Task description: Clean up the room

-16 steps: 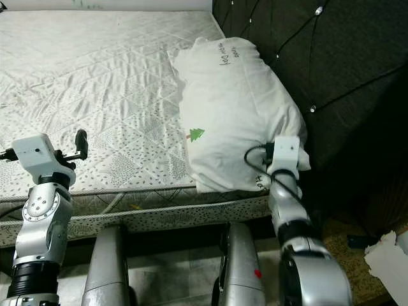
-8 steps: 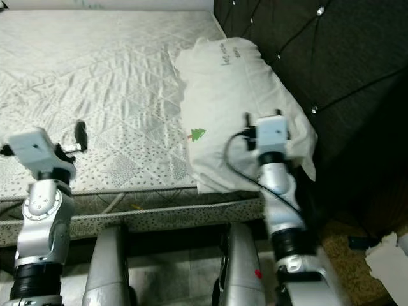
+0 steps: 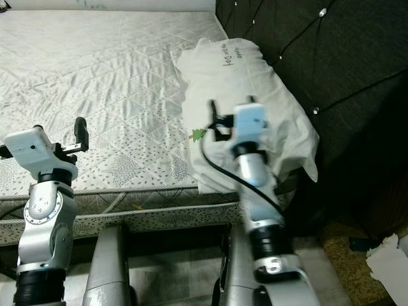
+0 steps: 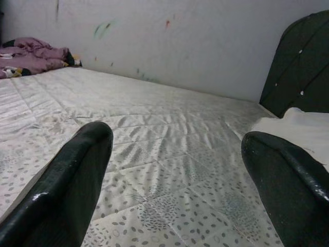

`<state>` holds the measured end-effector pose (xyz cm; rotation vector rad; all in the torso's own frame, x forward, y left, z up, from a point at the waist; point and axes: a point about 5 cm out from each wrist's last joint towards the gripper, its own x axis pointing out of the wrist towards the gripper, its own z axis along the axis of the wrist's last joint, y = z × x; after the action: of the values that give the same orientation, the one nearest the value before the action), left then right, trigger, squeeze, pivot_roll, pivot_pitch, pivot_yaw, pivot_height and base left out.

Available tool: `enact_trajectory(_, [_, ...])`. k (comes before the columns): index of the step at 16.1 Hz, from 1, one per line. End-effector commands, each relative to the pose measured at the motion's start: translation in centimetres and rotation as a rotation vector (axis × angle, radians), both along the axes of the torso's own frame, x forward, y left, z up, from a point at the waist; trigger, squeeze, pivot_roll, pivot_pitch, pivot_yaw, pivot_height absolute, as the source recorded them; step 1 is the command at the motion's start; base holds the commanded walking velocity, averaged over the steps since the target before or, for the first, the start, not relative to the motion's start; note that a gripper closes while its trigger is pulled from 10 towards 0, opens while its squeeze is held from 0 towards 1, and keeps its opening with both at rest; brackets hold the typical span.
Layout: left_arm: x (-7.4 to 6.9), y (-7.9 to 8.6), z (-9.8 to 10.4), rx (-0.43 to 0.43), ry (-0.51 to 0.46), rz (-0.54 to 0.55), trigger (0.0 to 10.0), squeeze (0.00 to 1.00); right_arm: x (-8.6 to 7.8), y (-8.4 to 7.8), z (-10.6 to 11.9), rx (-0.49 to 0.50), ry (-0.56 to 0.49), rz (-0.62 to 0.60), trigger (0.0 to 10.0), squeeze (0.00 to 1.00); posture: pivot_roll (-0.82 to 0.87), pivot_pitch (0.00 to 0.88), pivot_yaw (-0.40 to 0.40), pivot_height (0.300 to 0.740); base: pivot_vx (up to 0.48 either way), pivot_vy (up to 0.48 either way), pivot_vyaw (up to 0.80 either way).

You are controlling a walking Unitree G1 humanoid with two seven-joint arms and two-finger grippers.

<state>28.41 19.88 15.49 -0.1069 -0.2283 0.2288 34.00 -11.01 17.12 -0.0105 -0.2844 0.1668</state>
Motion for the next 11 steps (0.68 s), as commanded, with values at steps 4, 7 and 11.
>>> enact_trajectory(4, [-0.49, 0.42, -0.43, 0.000, 0.026, 0.018, 10.0, 0.00, 0.80, 0.70, 1.19, 0.015, -0.006, 0.019, 10.0, 0.00, 0.09, 0.000, -0.047, 0.514, 0.000, 0.000, 0.00])
enact_trajectory(7, [-0.66, 0.47, -0.77, 0.004, 0.038, 0.018, 10.0, 0.00, 0.89, 0.71, 0.77, 0.010, 0.022, 0.022, 10.0, 0.00, 0.10, 0.000, -0.067, 0.549, 0.000, 0.000, 0.00])
enact_trajectory(11, [-0.58, 0.33, -1.08, 0.001, 0.055, 0.019, 10.0, 0.00, 1.15, 0.96, 0.88, -0.009, 0.021, 0.053, 10.0, 0.00, 0.08, 0.000, -0.065, 0.599, 0.000, 0.000, 0.00])
